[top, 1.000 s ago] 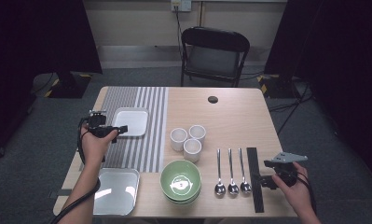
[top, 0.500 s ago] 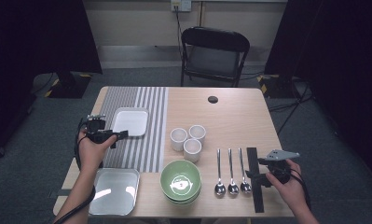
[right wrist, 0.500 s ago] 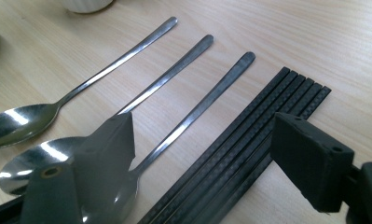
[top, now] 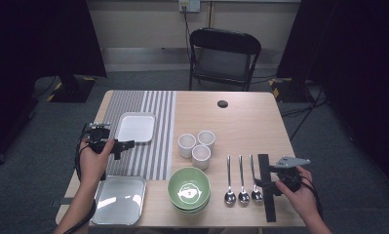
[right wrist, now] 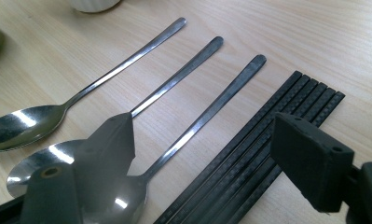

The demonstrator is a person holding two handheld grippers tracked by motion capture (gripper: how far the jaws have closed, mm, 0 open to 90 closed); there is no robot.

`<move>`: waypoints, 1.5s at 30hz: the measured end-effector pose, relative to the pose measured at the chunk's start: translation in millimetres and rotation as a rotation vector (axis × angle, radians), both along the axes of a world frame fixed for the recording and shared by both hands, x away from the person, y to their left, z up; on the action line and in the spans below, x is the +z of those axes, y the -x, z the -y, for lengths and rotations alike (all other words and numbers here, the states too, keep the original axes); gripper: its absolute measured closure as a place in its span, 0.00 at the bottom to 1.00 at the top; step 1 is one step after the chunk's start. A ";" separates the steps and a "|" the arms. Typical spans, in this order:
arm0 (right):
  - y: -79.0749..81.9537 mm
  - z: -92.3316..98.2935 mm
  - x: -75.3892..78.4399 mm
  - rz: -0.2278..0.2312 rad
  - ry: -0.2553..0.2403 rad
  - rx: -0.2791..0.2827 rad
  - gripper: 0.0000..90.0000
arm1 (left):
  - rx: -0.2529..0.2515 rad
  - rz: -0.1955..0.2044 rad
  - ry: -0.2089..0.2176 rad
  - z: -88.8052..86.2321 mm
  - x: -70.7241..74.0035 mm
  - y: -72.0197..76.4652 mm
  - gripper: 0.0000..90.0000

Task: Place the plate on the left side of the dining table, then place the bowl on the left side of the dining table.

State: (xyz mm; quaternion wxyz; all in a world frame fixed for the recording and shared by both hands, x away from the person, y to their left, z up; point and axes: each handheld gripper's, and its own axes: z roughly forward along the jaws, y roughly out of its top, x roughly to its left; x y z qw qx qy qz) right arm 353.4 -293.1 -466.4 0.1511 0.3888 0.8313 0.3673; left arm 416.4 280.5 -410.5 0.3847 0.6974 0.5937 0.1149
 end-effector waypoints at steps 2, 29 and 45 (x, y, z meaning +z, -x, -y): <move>-0.3 -0.3 -0.5 -0.001 -0.002 0.002 0.23 | -0.012 0.004 -0.010 1.2 1.4 1.3 0.27; -4.9 -6.4 -0.9 -0.004 -0.005 0.015 0.24 | -0.105 0.003 -0.004 22.0 5.4 10.3 0.27; -7.4 -9.7 1.0 0.004 -0.003 0.026 0.24 | -0.155 -0.003 0.007 38.9 3.8 18.5 0.27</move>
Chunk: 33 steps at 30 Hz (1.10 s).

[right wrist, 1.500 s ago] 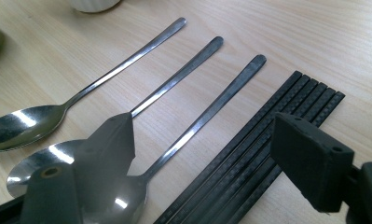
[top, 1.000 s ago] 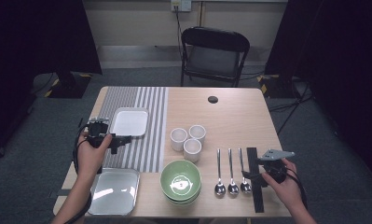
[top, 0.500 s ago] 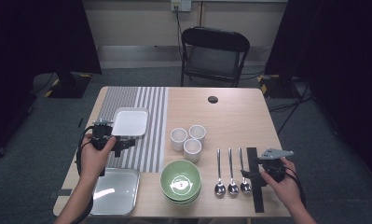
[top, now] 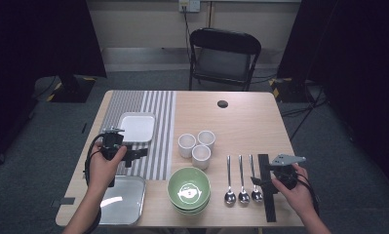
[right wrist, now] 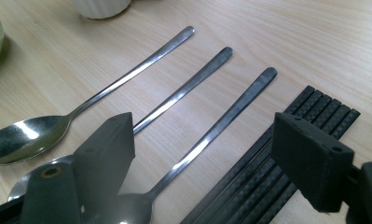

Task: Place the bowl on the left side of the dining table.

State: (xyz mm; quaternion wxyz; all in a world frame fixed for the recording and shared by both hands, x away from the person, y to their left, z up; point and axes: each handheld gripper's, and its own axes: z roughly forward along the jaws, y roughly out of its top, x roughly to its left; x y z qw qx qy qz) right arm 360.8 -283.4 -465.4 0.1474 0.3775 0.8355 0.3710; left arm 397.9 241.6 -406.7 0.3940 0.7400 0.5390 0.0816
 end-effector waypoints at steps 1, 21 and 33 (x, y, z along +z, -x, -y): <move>-0.4 -0.8 0.1 0.001 -0.003 0.005 0.24 | -0.010 0.002 0.001 0.6 0.0 0.6 0.27; -0.9 -1.5 1.6 0.011 -0.003 0.010 0.24 | -0.056 0.015 0.028 17.9 4.3 12.2 0.27; 1.2 -0.9 2.5 0.012 -0.004 0.010 0.24 | -0.111 0.016 0.035 32.5 7.2 19.5 0.27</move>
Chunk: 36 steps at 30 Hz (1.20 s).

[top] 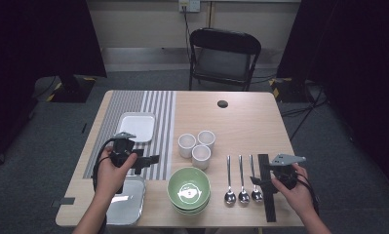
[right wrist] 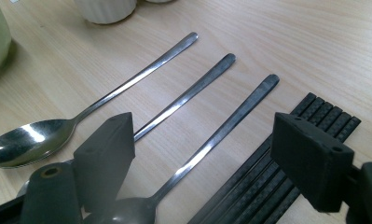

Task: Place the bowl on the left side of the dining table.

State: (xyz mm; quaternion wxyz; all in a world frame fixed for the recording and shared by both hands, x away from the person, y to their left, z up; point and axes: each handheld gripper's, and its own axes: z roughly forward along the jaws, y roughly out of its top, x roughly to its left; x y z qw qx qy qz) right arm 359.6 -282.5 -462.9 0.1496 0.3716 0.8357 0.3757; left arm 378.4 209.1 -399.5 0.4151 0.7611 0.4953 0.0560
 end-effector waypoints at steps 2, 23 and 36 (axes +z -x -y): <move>0.3 0.3 0.1 -0.001 -0.002 -0.003 0.23 | -0.001 -0.004 0.001 1.8 -1.5 -0.6 0.27; -1.8 -2.2 2.0 0.003 -0.014 0.008 0.23 | -0.036 -0.004 0.028 16.5 -0.5 8.5 0.27; -1.6 -3.7 0.8 -0.005 -0.013 0.009 0.23 | -0.064 -0.006 0.044 24.9 -2.9 16.5 0.27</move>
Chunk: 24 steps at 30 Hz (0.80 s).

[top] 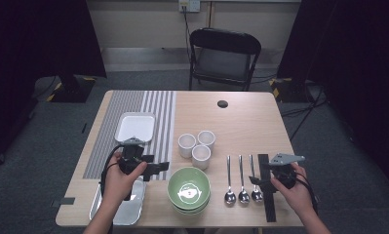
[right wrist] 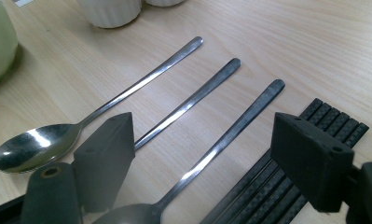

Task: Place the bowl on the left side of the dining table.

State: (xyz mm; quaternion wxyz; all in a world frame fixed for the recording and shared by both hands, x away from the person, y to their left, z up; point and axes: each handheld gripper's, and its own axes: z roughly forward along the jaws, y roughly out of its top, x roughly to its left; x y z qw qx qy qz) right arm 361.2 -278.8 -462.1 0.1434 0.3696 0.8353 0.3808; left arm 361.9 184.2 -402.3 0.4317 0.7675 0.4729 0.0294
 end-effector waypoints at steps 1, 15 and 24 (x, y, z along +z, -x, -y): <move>0.1 -0.3 -0.2 -0.002 -0.001 0.001 0.24 | 0.000 -0.001 -0.002 0.9 0.0 0.6 0.27; 0.0 -2.1 -0.5 0.000 0.004 0.009 0.23 | -0.063 -0.012 -0.017 19.3 -1.4 8.1 0.27; 0.5 -1.4 -0.4 -0.004 0.003 0.005 0.24 | -0.072 -0.014 -0.024 26.7 -8.5 11.3 0.28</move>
